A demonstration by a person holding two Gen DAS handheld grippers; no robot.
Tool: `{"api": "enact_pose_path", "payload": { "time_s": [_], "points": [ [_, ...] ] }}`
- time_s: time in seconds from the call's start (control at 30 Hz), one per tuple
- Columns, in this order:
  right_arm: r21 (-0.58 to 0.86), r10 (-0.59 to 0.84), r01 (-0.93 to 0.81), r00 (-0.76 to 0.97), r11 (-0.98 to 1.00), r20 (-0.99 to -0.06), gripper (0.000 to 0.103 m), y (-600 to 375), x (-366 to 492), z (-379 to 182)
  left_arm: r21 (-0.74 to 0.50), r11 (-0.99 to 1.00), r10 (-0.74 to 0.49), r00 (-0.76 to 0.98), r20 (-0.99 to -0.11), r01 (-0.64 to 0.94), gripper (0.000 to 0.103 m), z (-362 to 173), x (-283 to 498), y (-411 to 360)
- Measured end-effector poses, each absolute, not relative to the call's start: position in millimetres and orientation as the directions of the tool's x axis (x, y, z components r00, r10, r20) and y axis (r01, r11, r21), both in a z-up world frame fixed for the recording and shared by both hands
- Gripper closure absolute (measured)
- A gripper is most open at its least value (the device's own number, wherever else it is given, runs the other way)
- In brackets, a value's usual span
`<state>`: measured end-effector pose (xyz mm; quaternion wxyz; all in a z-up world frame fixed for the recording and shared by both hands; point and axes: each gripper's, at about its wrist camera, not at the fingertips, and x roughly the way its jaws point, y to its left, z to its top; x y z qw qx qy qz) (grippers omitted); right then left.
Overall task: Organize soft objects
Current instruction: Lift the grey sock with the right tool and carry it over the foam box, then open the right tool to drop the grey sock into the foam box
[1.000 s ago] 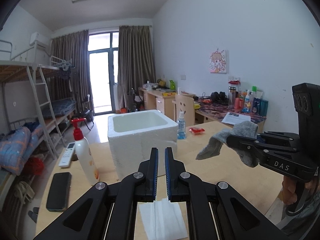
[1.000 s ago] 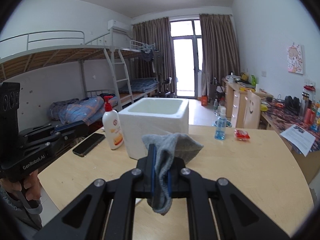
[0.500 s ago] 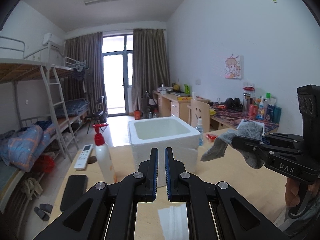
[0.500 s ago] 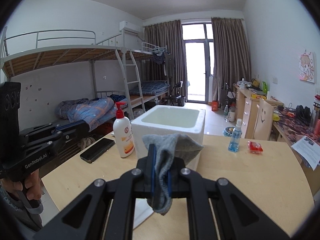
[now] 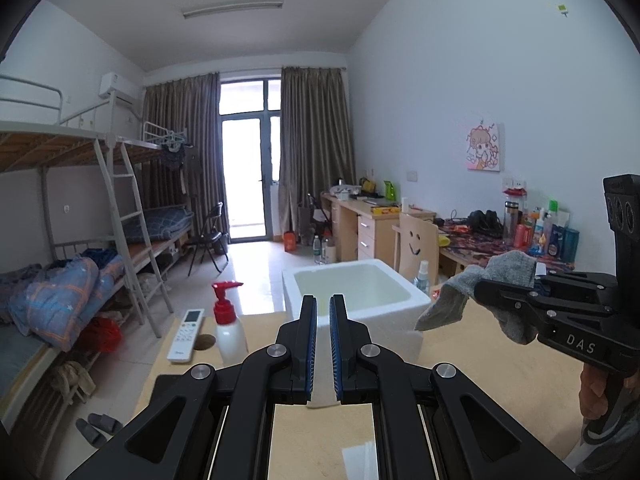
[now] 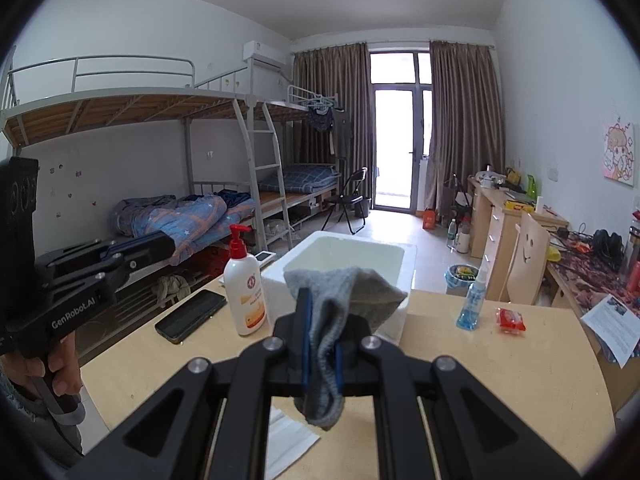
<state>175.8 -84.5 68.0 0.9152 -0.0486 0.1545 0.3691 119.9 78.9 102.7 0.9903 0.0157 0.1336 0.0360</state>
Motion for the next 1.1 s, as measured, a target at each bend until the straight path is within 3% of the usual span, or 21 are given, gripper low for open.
{"api": "enact_pose_path", "payload": {
  "time_s": [0.53, 1.0, 1.03, 1.1],
  "points": [
    [-0.037, 0.648, -0.685, 0.705, 0.728, -0.290, 0.091, -61.8, 199.5, 95.3, 0.041, 0.998, 0.046, 0.966, -0.253, -0.037, 0.096, 122.9, 152.0, 82.8],
    [-0.048, 0.637, -0.680, 0.707, 0.732, -0.307, 0.091, -46.4, 241.1, 96.4, -0.008, 1.000, -0.015, 0.903, -0.428, 0.013, 0.096, 74.3, 167.0, 69.7],
    [-0.047, 0.637, -0.681, 0.706, 0.731, -0.309, 0.091, -44.9, 244.0, 96.0, -0.010, 1.000, -0.013, 0.899, -0.438, 0.010, 0.093, 70.2, 166.7, 68.4],
    [-0.043, 0.641, -0.685, 0.701, 0.727, -0.314, 0.091, -43.4, 248.9, 95.6, -0.026, 1.000, -0.023, 0.885, -0.465, 0.012, 0.075, 63.1, 168.1, 66.3]
  ]
}}
